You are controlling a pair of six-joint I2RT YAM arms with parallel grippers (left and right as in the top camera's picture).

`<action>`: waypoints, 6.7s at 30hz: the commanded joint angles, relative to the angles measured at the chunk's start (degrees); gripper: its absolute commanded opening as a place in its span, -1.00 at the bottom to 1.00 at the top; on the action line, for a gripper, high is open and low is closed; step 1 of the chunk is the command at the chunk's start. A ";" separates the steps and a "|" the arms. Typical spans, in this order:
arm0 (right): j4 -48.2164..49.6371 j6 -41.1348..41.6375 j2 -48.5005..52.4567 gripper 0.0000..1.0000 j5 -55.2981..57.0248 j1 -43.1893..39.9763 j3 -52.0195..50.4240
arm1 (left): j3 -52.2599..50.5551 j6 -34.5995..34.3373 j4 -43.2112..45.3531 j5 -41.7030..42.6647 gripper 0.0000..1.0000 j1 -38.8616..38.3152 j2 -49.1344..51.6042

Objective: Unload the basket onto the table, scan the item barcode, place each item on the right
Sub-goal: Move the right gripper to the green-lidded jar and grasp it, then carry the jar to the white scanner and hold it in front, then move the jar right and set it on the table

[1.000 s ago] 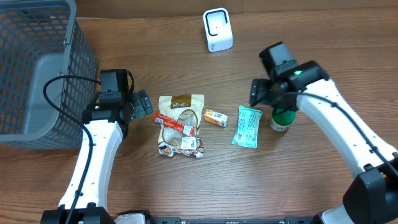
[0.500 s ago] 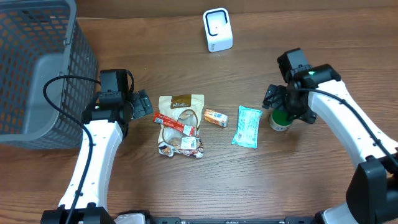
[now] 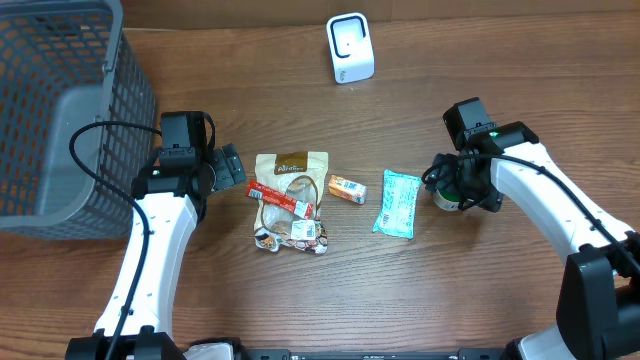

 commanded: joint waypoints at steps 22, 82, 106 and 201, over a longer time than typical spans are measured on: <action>4.70 -4.66 -0.35 0.57 1.42 0.15 -2.56 | 0.59 0.24 0.07 -0.72 1.00 0.00 0.09; -13.66 -19.50 -1.99 -0.32 -10.45 0.15 38.69 | 0.59 0.24 0.07 -0.72 0.99 0.00 0.09; 27.78 -28.24 19.67 -0.55 -3.02 6.93 38.45 | 0.59 0.24 0.07 -0.72 0.99 0.00 0.09; -1.88 -12.96 0.72 -0.53 -2.82 -16.22 36.98 | 0.59 0.24 0.07 -0.72 0.99 0.00 0.09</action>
